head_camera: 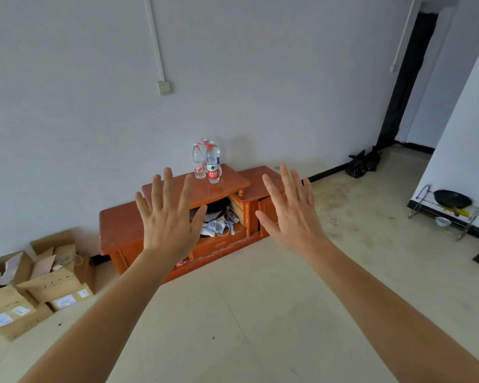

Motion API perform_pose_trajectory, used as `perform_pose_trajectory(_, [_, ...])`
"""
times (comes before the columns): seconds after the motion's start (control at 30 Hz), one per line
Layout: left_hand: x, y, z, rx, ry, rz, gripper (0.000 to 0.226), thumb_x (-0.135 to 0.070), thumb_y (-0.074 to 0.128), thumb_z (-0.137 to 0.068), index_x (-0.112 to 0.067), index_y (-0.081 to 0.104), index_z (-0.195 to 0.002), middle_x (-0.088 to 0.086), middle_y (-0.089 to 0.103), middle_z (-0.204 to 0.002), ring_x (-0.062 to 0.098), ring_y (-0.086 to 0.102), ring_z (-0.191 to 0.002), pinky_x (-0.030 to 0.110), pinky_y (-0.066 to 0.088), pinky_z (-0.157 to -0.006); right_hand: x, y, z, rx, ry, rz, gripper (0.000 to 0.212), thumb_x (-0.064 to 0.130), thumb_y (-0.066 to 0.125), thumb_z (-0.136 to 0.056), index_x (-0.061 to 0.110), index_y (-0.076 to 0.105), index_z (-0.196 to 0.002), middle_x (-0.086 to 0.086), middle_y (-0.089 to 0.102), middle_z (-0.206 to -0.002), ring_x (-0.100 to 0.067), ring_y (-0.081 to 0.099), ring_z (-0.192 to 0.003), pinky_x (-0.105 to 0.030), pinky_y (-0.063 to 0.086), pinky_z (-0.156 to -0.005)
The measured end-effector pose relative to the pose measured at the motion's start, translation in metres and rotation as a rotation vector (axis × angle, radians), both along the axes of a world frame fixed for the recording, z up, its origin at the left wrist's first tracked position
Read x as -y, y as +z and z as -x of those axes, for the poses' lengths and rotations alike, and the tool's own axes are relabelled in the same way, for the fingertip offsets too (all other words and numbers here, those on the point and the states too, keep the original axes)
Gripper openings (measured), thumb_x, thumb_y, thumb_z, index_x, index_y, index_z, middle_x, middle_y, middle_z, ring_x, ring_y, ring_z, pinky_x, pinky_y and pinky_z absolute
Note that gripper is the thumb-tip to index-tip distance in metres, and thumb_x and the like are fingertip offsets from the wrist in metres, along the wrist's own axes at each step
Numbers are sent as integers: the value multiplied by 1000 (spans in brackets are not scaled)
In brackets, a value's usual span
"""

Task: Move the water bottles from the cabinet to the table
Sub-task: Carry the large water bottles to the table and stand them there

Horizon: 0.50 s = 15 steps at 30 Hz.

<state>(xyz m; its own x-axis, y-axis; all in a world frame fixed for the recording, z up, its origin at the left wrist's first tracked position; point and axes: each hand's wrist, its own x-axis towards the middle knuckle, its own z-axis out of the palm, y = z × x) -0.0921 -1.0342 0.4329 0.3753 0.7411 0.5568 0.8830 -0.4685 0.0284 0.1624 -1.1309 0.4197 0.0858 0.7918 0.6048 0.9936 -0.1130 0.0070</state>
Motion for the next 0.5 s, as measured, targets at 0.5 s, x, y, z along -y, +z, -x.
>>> perform_pose_trajectory(0.5, [-360, -8, -159, -112, 68, 40, 75, -66, -2, -96, -28, 0, -160, 13, -12, -167, 35, -8, -154, 66, 5, -119, -385, -22, -163, -88, 16, 36, 81, 64, 33, -101, 24, 2, -164, -20, -5, -169, -41, 3, -156, -59, 7, -124])
